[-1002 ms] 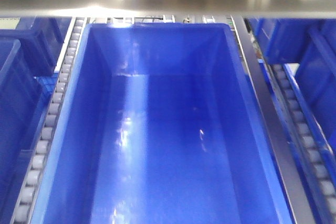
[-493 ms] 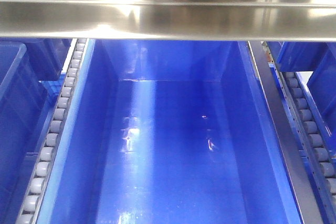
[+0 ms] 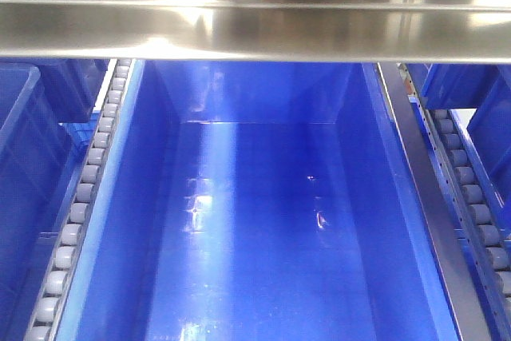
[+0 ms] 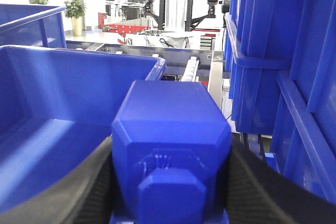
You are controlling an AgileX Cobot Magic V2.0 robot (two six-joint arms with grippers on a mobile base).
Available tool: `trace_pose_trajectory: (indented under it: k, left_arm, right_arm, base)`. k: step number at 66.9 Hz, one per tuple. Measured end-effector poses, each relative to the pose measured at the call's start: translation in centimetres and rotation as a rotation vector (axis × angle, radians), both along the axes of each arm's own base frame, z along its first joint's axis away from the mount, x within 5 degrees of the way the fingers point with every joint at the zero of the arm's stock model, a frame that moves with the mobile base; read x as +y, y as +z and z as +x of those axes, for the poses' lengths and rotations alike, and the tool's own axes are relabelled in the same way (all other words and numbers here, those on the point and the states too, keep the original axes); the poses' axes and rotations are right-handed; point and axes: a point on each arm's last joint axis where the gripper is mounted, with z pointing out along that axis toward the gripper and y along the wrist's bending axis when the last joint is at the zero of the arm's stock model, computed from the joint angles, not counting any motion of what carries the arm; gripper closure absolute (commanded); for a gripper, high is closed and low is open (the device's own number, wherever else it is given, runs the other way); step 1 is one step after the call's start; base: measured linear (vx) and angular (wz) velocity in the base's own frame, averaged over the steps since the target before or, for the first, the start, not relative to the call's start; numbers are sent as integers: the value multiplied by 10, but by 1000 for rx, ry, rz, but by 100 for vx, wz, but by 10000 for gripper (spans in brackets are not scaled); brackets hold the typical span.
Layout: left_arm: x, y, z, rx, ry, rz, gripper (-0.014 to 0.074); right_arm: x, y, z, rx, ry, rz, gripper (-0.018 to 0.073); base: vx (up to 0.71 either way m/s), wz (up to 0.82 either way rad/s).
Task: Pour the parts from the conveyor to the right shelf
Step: 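Approach the shelf and stop facing an empty blue bin, then move the right gripper over the bin and lower the part inside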
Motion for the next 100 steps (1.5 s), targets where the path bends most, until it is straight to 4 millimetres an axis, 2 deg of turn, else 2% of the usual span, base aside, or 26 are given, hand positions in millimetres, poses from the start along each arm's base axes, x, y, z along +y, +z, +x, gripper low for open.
trace_pose_trajectory:
  k: [27, 40, 54, 60, 69, 78, 92, 100]
  left_arm:
    - [0, 0, 0, 0, 0, 0, 603]
    - [0, 0, 0, 0, 0, 0, 603]
    - [0, 0, 0, 0, 0, 0, 603]
    - [0, 0, 0, 0, 0, 0, 603]
    - [0, 0, 0, 0, 0, 0, 603]
    - [0, 0, 0, 0, 0, 0, 603]
    - [0, 0, 0, 0, 0, 0, 603]
    - [0, 0, 0, 0, 0, 0, 603]
  right_arm:
    - [0, 0, 0, -1, 0, 1, 564]
    - [1, 1, 0, 47, 13, 65, 560]
    - [2, 31, 5, 97, 11, 51, 554]
    - [7, 45, 12, 114, 67, 29, 552]
    - [23, 59, 31, 211, 190, -14, 549]
    - [47, 68, 58, 341, 288, -102, 545]
    - [97, 77, 112, 530, 373, -252, 539]
    - [127, 75, 144, 638, 395, -306, 533]
  base:
    - [0, 0]
    - [0, 0]
    - [0, 0]
    - [0, 0]
    - [0, 0]
    - [0, 0]
    - [0, 0]
    - [0, 0]
